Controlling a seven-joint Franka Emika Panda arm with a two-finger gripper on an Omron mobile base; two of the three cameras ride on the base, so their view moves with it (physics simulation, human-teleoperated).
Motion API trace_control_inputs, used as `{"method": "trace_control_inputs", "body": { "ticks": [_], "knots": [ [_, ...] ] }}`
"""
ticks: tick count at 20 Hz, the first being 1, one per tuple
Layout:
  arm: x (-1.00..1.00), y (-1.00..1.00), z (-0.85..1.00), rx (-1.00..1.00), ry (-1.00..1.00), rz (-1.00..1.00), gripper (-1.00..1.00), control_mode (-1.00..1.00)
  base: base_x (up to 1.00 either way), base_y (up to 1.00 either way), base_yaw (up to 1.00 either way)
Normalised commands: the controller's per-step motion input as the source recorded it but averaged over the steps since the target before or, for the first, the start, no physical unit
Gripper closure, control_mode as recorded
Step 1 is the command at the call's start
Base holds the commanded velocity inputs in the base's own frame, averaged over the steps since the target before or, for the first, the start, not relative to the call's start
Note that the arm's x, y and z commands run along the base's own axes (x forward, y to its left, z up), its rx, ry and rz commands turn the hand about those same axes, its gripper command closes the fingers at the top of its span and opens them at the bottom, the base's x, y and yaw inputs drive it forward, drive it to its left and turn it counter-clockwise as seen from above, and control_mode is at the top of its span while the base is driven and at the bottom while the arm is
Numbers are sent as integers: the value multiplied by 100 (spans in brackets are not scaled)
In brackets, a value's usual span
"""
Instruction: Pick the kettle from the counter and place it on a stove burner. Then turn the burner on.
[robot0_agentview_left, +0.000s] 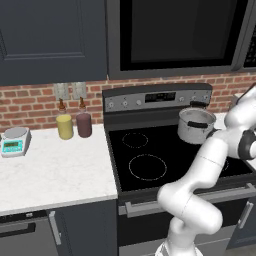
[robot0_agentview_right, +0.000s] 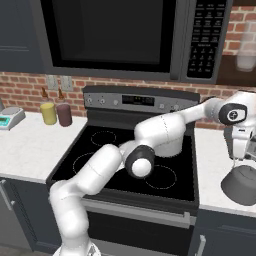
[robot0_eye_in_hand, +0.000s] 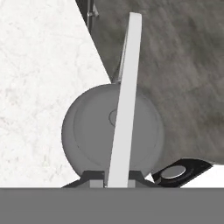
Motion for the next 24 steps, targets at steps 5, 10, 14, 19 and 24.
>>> {"method": "trace_control_inputs", "body": {
  "ticks": [5,10,14,19,24],
  "knots": [
    [-100,31,29,-12,-11,1,100,-100,0,0,0],
    [-87,52,55,-14,-13,7,100,-100,0,0,0],
    [-78,96,31,-20,-15,13,100,-100,0,0,0],
    [-65,100,7,-22,-19,17,100,-100,0,0,0],
    [-55,100,0,-19,-18,20,100,-100,0,0,0]
  ]
}}
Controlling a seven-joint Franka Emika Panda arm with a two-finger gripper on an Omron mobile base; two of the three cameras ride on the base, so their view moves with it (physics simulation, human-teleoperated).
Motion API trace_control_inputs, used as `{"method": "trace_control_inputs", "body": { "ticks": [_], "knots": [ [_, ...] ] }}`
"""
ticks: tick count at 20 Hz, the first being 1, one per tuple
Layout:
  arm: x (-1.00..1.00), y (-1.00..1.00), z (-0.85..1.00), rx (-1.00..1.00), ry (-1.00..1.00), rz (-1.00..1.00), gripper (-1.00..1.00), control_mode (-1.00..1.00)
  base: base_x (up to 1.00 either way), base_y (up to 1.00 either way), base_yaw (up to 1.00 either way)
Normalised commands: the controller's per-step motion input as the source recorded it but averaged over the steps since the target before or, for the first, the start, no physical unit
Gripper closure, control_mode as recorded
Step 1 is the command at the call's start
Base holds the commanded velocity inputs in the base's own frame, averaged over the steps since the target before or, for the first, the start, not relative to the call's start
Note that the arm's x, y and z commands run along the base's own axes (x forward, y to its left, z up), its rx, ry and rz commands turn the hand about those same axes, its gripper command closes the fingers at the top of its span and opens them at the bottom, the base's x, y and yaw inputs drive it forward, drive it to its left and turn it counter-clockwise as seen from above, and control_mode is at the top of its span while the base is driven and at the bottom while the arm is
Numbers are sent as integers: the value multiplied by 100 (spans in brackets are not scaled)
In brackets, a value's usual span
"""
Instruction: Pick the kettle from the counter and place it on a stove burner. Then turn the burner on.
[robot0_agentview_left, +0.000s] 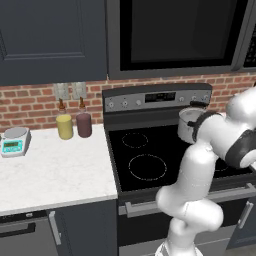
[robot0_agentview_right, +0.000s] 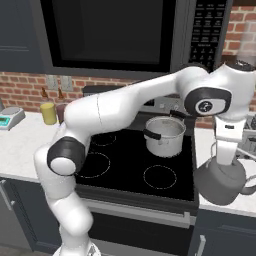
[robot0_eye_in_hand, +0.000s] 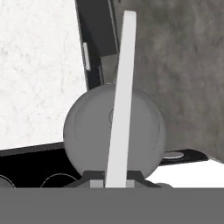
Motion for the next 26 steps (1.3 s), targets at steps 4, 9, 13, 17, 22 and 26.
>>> {"method": "trace_control_inputs", "body": {
  "ticks": [4,9,13,17,22,26],
  "knots": [
    [-32,100,6,-21,-16,27,100,-100,0,0,0],
    [-3,100,6,-28,-9,46,100,-100,0,0,0],
    [1,100,0,-21,-6,58,100,-100,0,0,0],
    [0,100,0,-15,0,63,100,-100,0,0,0],
    [-1,100,5,-15,2,67,100,-100,0,0,0],
    [-19,98,37,-25,15,55,100,-100,0,0,0]
  ]
}}
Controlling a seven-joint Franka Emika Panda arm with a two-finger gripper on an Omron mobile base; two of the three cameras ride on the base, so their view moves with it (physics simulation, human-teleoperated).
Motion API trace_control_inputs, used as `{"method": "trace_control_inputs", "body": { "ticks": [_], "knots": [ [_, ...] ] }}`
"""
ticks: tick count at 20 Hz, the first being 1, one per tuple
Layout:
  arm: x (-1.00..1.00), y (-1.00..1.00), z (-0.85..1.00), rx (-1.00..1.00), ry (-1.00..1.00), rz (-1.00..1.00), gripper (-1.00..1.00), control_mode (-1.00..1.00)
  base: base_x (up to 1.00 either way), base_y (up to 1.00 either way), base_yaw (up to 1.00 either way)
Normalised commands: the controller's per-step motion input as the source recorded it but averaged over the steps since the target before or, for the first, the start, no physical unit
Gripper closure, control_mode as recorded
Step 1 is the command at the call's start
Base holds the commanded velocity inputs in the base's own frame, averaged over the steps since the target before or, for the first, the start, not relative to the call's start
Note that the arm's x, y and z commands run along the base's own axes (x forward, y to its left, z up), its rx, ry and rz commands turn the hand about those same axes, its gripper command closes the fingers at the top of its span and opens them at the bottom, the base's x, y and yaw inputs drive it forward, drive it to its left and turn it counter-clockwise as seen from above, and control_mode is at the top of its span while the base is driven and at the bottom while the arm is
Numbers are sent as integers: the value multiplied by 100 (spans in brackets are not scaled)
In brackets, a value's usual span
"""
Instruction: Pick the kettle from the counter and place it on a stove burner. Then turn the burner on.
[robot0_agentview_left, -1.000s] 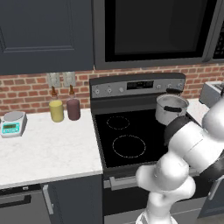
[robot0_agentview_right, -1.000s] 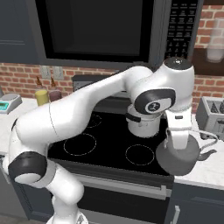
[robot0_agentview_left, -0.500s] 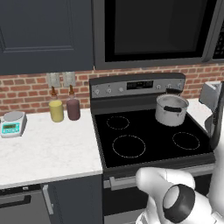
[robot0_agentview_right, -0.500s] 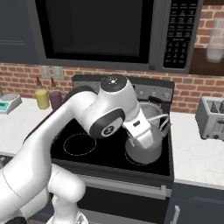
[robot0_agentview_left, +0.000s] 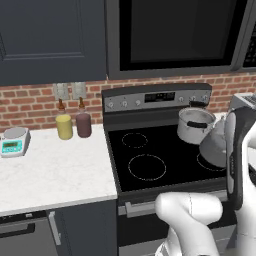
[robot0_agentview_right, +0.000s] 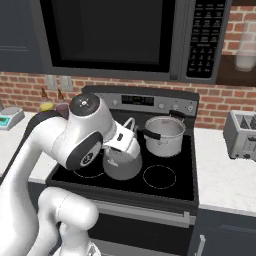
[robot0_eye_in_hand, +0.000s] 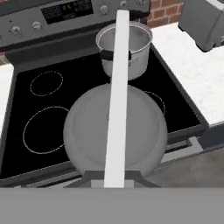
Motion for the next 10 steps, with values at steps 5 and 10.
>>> {"method": "trace_control_inputs", "body": {
  "ticks": [5,10],
  "knots": [
    [0,98,24,-22,14,29,100,-100,0,0,0],
    [0,72,4,-9,7,15,100,-100,0,0,0]
  ]
}}
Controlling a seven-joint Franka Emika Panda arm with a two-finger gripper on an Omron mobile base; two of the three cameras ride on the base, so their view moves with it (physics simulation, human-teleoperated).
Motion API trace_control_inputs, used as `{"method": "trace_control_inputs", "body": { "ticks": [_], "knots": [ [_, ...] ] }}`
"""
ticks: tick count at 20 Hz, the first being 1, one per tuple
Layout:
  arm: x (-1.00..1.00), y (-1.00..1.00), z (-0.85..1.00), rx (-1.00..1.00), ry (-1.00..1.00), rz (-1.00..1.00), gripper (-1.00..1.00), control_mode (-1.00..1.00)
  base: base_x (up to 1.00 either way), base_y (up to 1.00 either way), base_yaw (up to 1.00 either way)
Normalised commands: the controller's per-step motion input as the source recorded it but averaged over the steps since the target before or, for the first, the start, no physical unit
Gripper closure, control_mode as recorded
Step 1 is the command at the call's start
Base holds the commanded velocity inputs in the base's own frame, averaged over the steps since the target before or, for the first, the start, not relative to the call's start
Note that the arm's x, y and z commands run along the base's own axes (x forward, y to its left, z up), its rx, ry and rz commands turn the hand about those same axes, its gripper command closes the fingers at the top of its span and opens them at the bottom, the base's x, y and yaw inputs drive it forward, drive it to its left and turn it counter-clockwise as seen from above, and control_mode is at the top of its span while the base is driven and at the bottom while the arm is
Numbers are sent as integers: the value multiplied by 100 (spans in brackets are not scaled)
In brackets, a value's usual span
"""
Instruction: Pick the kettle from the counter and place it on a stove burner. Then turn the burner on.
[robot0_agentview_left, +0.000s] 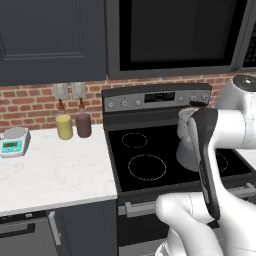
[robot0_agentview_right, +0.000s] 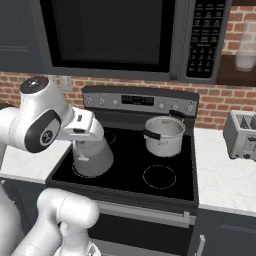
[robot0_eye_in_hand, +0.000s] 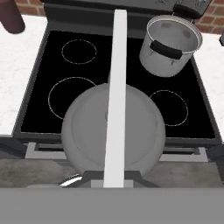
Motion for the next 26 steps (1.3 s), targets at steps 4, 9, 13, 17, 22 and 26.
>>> {"method": "trace_control_inputs", "body": {
  "ticks": [4,9,13,17,22,26],
  "knots": [
    [6,29,-7,0,-1,6,100,-100,0,0,0],
    [49,16,-27,1,1,5,100,-100,0,0,0],
    [65,25,-6,0,19,4,100,-100,0,0,0],
    [66,29,-24,0,23,5,100,-100,0,0,0],
    [50,19,-38,0,22,5,100,-100,0,0,0],
    [23,0,-60,2,5,7,100,-100,0,0,0]
  ]
}}
